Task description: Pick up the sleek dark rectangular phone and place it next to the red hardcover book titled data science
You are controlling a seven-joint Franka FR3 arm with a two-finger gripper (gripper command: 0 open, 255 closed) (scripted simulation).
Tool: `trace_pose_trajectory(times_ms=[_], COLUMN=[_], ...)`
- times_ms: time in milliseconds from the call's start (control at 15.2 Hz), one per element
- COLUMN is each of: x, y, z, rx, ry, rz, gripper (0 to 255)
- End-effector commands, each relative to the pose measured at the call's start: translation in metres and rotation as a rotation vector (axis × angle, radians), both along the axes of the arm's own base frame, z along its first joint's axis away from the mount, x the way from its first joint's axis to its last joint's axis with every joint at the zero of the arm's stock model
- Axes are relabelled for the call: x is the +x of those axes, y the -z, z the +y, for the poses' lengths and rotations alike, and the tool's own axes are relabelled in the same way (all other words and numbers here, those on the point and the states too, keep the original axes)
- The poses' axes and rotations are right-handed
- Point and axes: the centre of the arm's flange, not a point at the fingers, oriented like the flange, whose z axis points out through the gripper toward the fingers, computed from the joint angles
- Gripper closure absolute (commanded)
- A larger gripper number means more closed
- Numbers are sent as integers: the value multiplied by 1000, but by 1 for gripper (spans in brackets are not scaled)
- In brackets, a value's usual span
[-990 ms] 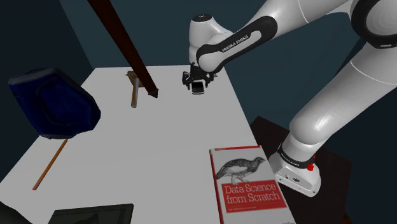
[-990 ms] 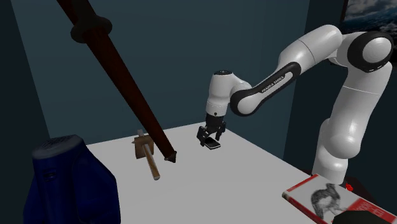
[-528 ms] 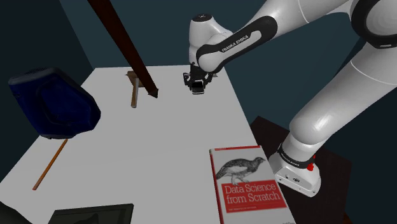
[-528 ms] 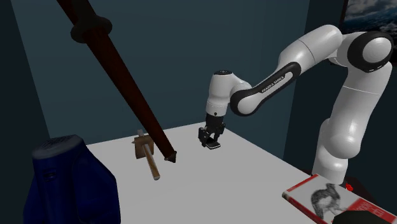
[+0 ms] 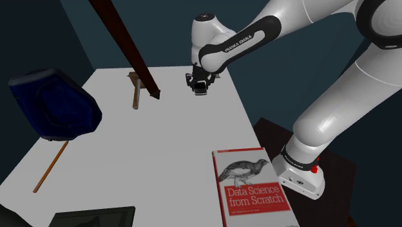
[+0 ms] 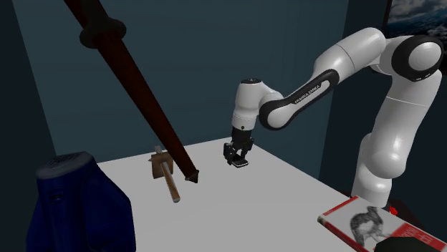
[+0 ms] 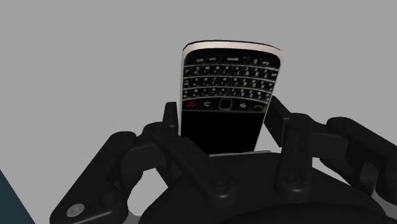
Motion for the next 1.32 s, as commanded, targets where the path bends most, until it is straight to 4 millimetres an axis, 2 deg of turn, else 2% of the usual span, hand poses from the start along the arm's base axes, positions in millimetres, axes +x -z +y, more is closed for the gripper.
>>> trace_pose_trajectory(times_ms=[0,990,1056,1254], x=[0,0,0,-23], y=[-8,-87,-88,-88], z=[0,0,0,33], rx=[0,0,0,0], ry=[0,0,0,0], rz=[1,1,1,1], gripper=[255,255,255,255])
